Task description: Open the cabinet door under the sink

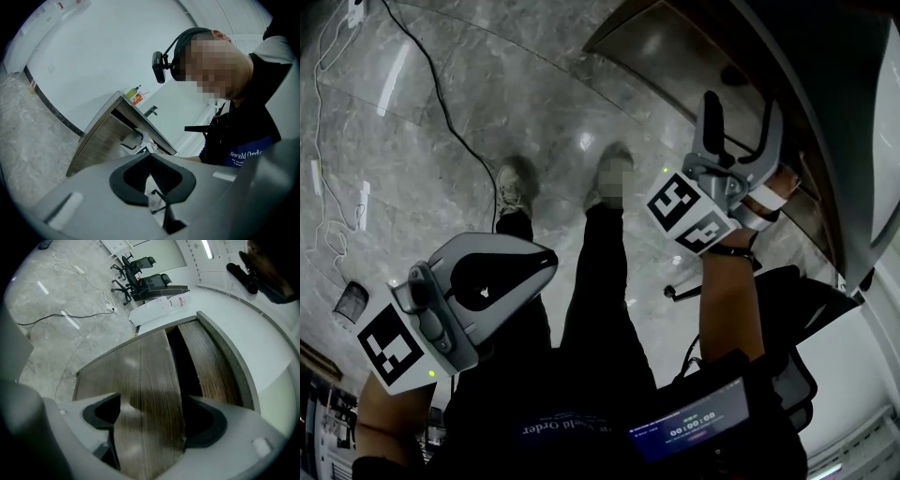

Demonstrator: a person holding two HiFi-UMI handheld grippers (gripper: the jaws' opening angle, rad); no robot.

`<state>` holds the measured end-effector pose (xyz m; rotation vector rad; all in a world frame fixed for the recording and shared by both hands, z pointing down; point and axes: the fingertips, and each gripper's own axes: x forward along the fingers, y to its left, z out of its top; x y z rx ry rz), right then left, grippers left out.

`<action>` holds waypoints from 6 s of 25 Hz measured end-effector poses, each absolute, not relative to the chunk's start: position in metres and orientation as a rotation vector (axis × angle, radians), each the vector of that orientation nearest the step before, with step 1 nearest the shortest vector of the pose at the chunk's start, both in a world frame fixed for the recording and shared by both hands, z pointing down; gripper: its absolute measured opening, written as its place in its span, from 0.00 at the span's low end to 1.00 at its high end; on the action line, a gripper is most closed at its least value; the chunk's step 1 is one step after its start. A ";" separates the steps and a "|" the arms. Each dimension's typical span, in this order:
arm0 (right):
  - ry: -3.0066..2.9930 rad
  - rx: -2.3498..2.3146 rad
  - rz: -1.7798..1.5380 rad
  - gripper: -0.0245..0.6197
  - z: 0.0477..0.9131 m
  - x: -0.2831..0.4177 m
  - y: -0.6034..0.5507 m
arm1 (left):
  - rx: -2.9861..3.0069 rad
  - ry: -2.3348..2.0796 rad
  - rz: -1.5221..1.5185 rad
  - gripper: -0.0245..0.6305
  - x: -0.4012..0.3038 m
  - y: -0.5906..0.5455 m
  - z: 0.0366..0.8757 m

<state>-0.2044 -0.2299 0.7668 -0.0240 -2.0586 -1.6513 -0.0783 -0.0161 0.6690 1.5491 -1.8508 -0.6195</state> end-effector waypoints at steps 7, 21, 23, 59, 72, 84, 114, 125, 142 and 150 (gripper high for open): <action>-2.025 -0.270 -1.383 0.66 0.771 -0.184 -0.218 | 1.554 -1.857 -0.611 0.04 -0.077 -0.015 0.671; -1.920 -0.740 -0.677 0.58 0.754 -0.159 -0.188 | 1.564 -1.856 -0.695 0.04 -0.079 -0.012 0.635; -1.906 -0.736 -0.599 0.55 0.746 -0.156 -0.185 | 1.569 -1.854 -0.708 0.04 -0.080 -0.009 0.624; -1.706 -0.406 -0.466 0.15 0.801 -0.148 -0.219 | 1.653 -1.794 -0.750 0.04 -0.127 0.048 0.583; -1.716 -0.278 -0.214 0.14 0.806 -0.123 -0.180 | 1.759 -1.805 -0.578 0.04 -0.175 0.069 0.543; -1.667 -0.326 -0.014 0.16 0.804 -0.115 -0.146 | 1.788 -1.720 -0.446 0.04 -0.266 -0.005 0.512; -1.595 0.114 0.220 0.17 0.813 -0.111 -0.123 | 2.254 -0.844 -0.237 0.04 -0.398 -0.036 0.517; -1.710 0.327 0.560 0.17 0.816 -0.154 -0.040 | 2.355 -0.666 -0.160 0.04 -0.318 -0.047 0.504; -1.715 0.663 0.646 0.15 0.819 -0.157 -0.034 | 2.424 -0.384 -0.072 0.04 -0.304 -0.019 0.483; -1.701 0.733 0.607 0.20 0.805 -0.154 -0.034 | 2.482 -0.336 -0.067 0.04 -0.337 -0.017 0.457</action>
